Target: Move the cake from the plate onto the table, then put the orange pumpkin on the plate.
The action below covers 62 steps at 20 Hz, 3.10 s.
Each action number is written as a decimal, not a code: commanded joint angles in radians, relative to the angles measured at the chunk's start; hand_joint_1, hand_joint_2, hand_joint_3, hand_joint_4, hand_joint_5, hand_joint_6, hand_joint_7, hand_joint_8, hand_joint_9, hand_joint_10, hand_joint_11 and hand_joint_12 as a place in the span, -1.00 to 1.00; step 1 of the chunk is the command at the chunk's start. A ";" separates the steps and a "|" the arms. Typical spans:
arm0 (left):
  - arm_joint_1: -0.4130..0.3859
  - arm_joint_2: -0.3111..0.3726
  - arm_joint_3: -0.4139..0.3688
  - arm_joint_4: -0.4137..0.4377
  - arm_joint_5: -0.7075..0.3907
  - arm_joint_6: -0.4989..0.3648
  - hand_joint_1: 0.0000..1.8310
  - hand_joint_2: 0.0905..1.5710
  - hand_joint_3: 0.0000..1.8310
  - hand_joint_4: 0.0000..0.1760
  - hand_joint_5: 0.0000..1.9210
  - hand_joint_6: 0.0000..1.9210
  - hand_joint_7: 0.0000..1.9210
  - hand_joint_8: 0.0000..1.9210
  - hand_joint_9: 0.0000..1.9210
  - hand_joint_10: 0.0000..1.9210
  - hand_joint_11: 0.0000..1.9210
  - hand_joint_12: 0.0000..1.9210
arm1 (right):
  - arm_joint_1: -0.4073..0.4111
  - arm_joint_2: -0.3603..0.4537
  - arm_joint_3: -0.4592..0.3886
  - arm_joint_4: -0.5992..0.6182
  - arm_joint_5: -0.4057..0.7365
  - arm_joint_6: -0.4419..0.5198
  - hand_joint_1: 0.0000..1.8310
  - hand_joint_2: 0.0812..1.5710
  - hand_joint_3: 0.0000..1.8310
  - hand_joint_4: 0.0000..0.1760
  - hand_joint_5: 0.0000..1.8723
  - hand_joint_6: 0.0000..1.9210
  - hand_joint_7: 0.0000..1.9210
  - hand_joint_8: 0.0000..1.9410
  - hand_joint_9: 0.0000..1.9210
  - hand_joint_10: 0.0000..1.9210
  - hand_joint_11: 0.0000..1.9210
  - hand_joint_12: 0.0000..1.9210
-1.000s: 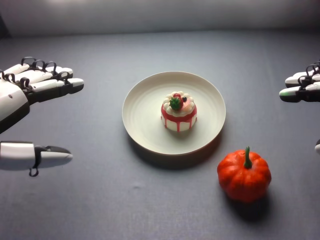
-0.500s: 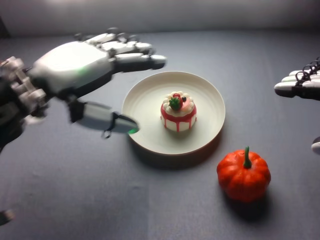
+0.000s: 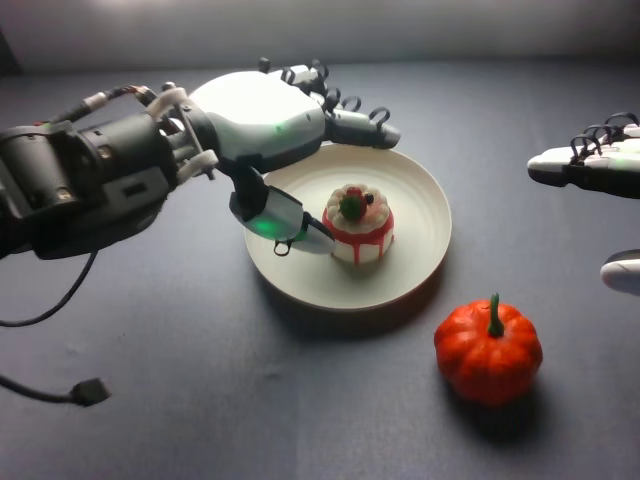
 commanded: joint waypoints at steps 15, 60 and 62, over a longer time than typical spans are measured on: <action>-0.030 -0.092 0.049 0.027 -0.029 -0.003 0.30 0.20 -0.97 -1.00 0.26 -0.61 -0.06 -0.52 -0.30 -0.09 -0.71 0.58 | 0.010 -0.010 0.018 0.030 0.114 0.022 -0.47 0.70 -0.99 -1.00 -0.64 -1.00 -0.64 -1.00 -0.56 -1.00 -0.80 -0.23; 0.593 0.536 -0.475 -0.541 -0.766 0.176 -0.18 0.01 -1.00 -0.21 -1.00 -1.00 -0.97 -1.00 -0.84 -1.00 -1.00 -0.14 | 0.267 -0.146 0.065 -0.508 -0.188 0.187 0.36 0.47 -1.00 -1.00 -0.10 0.05 -0.15 0.40 0.08 0.23 0.12 0.41; 0.599 0.540 -0.477 -0.546 -0.774 0.175 -0.19 0.00 -1.00 -0.07 -1.00 -1.00 -0.96 -1.00 -0.83 -1.00 -1.00 -0.14 | 0.313 -0.144 0.074 -0.499 -0.178 0.187 0.32 0.55 -1.00 -1.00 -0.07 0.15 -0.33 0.63 -0.07 0.54 0.07 0.71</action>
